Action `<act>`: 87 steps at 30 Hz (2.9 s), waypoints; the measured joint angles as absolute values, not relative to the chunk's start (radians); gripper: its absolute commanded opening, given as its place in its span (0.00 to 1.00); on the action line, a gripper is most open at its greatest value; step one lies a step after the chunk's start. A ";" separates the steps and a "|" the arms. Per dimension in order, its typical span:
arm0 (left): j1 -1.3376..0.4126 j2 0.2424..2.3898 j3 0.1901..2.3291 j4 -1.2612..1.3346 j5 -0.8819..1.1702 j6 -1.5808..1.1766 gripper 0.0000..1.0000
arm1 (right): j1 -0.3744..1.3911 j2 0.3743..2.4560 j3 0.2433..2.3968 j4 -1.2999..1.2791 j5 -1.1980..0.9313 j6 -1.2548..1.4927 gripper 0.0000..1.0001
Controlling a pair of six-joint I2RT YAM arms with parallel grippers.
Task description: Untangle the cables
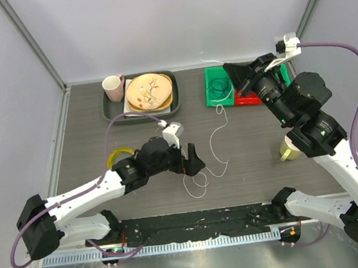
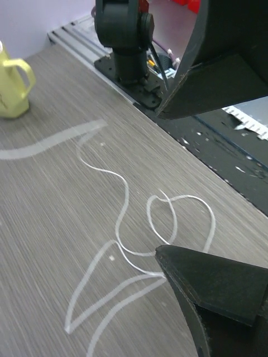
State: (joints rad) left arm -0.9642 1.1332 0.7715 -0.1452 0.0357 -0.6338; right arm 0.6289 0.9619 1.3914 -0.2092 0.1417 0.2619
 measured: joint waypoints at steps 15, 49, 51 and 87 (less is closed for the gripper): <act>-1.036 1.605 1.113 0.012 -0.149 -0.676 0.00 | 0.629 0.954 1.362 -0.157 0.235 0.391 0.01; -1.017 1.140 1.266 -0.540 -0.638 -0.629 0.00 | 0.626 1.039 0.672 0.135 -0.157 0.326 0.62; -1.003 1.099 1.217 -0.583 -0.696 -0.678 0.00 | 0.626 1.069 0.635 0.128 -0.171 0.325 0.67; -0.922 0.791 0.755 -0.867 -0.853 -1.113 0.00 | 1.071 1.092 0.596 -0.052 0.210 0.447 0.01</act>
State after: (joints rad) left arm -0.9222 0.7914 0.7547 -0.8665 -0.8532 -1.1130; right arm 1.0714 1.0924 0.5961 -0.0525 0.2096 0.4469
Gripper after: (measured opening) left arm 0.023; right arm 0.039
